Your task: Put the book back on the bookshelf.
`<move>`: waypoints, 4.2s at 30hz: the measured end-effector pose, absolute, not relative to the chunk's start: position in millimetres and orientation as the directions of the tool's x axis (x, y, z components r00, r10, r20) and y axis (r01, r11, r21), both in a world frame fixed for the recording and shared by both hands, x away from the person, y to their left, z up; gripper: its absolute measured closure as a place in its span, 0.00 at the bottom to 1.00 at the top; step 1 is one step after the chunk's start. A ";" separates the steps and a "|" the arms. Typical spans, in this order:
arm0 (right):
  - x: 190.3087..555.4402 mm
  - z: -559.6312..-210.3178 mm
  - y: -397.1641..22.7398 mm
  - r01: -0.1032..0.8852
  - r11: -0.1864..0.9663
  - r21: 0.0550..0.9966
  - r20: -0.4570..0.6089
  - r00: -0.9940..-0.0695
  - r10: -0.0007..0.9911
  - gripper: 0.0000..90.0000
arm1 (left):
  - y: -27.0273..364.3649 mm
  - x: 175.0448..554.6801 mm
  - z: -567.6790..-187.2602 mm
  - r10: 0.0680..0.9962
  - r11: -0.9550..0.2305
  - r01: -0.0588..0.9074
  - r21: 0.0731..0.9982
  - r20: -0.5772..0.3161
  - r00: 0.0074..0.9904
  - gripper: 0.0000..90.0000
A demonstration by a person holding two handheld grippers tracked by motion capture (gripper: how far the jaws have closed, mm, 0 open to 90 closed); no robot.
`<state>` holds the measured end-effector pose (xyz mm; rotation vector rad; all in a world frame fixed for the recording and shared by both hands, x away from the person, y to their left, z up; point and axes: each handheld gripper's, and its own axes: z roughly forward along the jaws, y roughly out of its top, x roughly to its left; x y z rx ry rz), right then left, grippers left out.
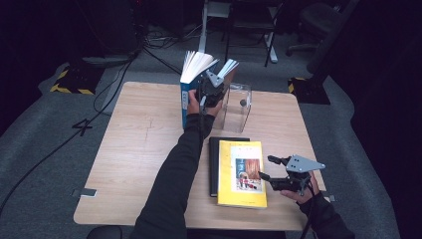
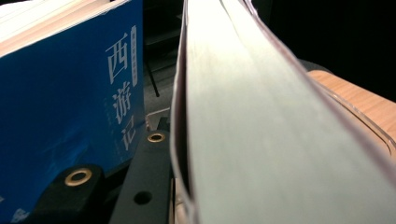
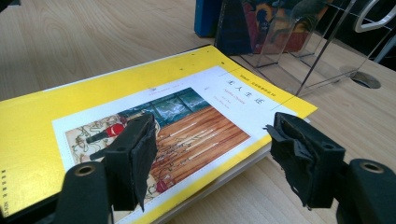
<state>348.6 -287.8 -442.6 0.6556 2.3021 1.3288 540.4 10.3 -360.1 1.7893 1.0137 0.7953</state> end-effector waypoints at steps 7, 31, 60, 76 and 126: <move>348.5 -443.2 -287.1 0.200 0.449 0.871 -0.108 -0.814 0.571 0.36 | 17.2 538.2 -345.4 0.870 -0.261 0.282 0.923 0.098 0.484 0.72; 348.4 -443.9 -284.6 0.201 0.471 0.859 -0.102 -0.834 0.542 0.38 | -6.8 559.3 -329.6 0.901 -0.276 0.265 0.924 0.153 0.405 0.82; 347.3 -445.5 -284.4 0.232 0.497 0.836 -0.081 -0.844 0.530 0.33 | 34.2 522.1 -327.8 0.885 -0.291 0.259 0.921 0.156 0.439 0.60; 348.5 -450.5 -279.0 0.296 0.536 0.791 -0.042 -0.847 0.530 0.30 | 74.4 462.3 -321.8 0.787 -0.377 0.174 0.910 0.216 0.578 0.51; 350.6 -463.8 -281.9 0.460 0.532 0.711 0.198 -0.857 0.477 0.15 | 115.4 328.8 -489.2 0.435 -0.671 0.288 0.683 0.049 0.899 0.29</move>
